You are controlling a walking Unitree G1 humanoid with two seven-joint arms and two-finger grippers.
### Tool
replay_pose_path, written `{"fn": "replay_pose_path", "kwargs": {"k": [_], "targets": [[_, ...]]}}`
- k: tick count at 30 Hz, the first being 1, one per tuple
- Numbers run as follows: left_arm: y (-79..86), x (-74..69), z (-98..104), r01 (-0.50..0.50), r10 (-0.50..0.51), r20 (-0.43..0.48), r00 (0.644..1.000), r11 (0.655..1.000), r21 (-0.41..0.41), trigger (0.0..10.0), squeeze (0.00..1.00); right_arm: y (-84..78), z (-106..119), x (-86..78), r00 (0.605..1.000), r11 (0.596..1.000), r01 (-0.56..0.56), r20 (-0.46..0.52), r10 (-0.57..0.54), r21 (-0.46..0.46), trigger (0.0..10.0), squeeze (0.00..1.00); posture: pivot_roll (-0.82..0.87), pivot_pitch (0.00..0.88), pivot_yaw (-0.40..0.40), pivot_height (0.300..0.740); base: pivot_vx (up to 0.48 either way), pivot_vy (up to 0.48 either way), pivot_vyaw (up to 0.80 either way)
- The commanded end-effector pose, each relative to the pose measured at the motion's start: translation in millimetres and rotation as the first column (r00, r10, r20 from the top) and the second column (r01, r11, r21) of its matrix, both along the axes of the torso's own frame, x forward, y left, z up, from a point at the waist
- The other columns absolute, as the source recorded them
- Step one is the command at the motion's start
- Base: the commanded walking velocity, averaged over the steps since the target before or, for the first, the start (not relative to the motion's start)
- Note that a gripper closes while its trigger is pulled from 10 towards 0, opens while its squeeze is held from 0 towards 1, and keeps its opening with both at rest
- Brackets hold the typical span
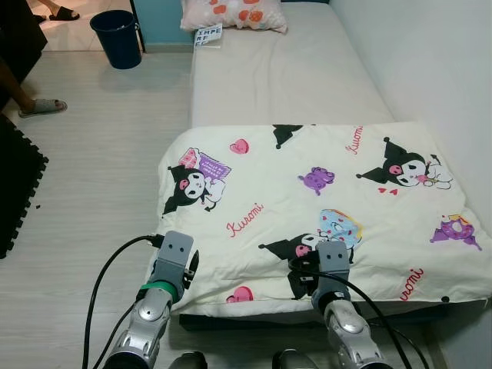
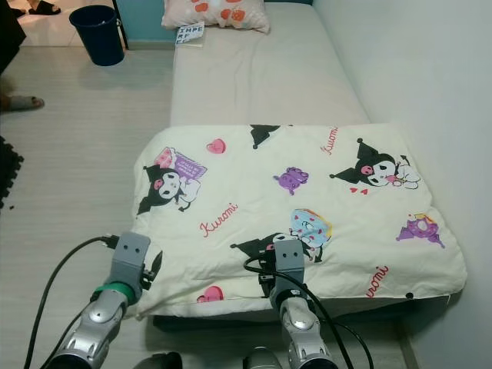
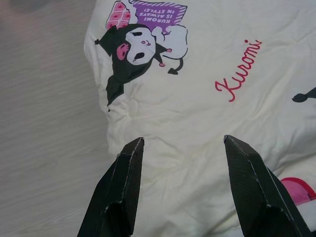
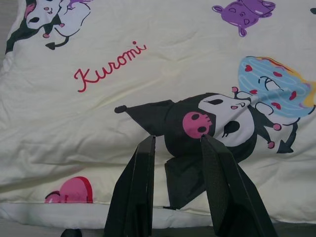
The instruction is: Clean up the room
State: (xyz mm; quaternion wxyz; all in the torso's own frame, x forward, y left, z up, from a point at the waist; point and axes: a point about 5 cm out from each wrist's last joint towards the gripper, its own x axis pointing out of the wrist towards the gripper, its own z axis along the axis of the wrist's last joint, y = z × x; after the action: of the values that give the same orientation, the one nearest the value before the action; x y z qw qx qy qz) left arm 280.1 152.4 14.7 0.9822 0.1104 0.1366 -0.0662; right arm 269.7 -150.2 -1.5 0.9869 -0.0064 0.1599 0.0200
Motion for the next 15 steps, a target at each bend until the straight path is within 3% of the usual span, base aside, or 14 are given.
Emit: {"fn": "replay_pose_path", "kwargs": {"k": [1, 15], "targets": [[1.4, -5.4, -6.9, -0.009, 0.009, -0.023, 1.0, 1.0, 0.002, 10.0, 0.0, -2.5, -6.4, -5.5, 1.0, 1.0, 0.016, -0.027, -0.015, 0.005, 10.0, 0.0, 0.0, 0.113, 0.024, 0.74, 0.0, 0.0, 0.0], [2.8, -1.1, -2.1, 0.007, -0.007, 0.013, 1.0, 1.0, 0.02, 10.0, 0.0, -2.3, -5.1, -2.9, 1.0, 1.0, 0.02, -0.009, -0.02, 0.01, 10.0, 0.0, 0.01, 0.115, 0.024, 0.74, 0.0, 0.0, 0.0]]}}
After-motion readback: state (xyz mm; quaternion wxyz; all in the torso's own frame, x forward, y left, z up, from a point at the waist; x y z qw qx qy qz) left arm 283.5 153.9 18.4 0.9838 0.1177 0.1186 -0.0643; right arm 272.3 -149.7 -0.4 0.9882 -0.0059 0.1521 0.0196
